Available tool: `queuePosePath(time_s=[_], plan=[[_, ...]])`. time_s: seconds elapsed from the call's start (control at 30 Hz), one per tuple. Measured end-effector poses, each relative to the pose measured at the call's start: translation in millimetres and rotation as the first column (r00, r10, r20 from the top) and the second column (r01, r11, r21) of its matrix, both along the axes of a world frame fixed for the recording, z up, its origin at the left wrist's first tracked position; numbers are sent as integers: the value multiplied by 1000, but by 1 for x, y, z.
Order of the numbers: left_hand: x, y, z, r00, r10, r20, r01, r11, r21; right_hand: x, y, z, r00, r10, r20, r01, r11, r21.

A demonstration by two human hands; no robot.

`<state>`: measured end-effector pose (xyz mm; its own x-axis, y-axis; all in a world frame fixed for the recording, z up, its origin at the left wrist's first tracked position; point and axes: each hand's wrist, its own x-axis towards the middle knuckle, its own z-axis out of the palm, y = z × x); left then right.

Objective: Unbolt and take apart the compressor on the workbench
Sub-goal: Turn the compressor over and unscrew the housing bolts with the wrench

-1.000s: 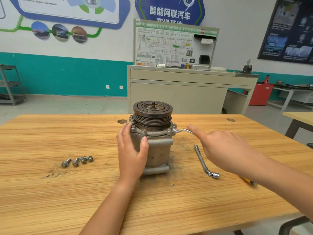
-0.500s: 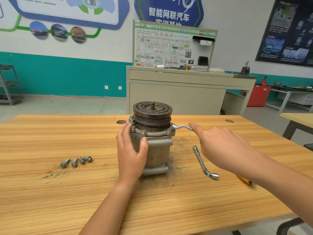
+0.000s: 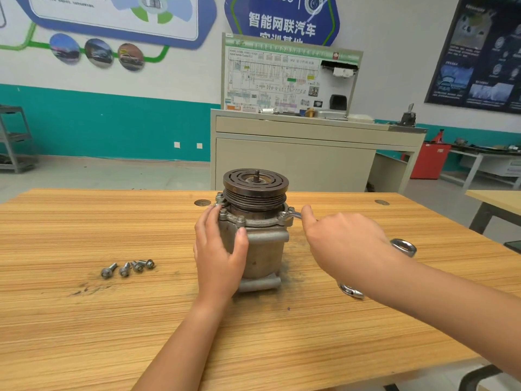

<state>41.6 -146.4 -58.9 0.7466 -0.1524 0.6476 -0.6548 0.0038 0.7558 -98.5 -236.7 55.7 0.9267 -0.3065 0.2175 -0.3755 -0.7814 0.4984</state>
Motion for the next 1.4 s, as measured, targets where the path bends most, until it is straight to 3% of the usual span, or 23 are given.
queuePosePath(time_s=[0.27,0.5,0.57,0.63,0.7,0.9,1.4], plan=[[2,-2,-1,1000,-14,-2,14,1000,1,26,-73,7,991,135,-19,-136,967,-214],[7,0,-3,1000,-27,14,27,1000,9,72,-80,-11,954,277,115,-263,957,-122],[6,0,-3,999,-35,9,35,999,8,59,-84,-10,916,303,262,-305,952,-35],[5,-1,-4,999,-36,-10,36,999,3,38,-87,-8,866,207,456,-280,955,99],[3,-2,-4,998,-45,-37,45,999,-3,15,-87,-10,848,105,520,-241,950,200],[1,-2,-4,997,-51,-63,51,999,-5,-11,-61,-11,976,35,214,-78,978,195],[4,-4,-6,995,-62,-81,60,998,-24,14,-14,26,988,35,-149,-50,994,-97]])
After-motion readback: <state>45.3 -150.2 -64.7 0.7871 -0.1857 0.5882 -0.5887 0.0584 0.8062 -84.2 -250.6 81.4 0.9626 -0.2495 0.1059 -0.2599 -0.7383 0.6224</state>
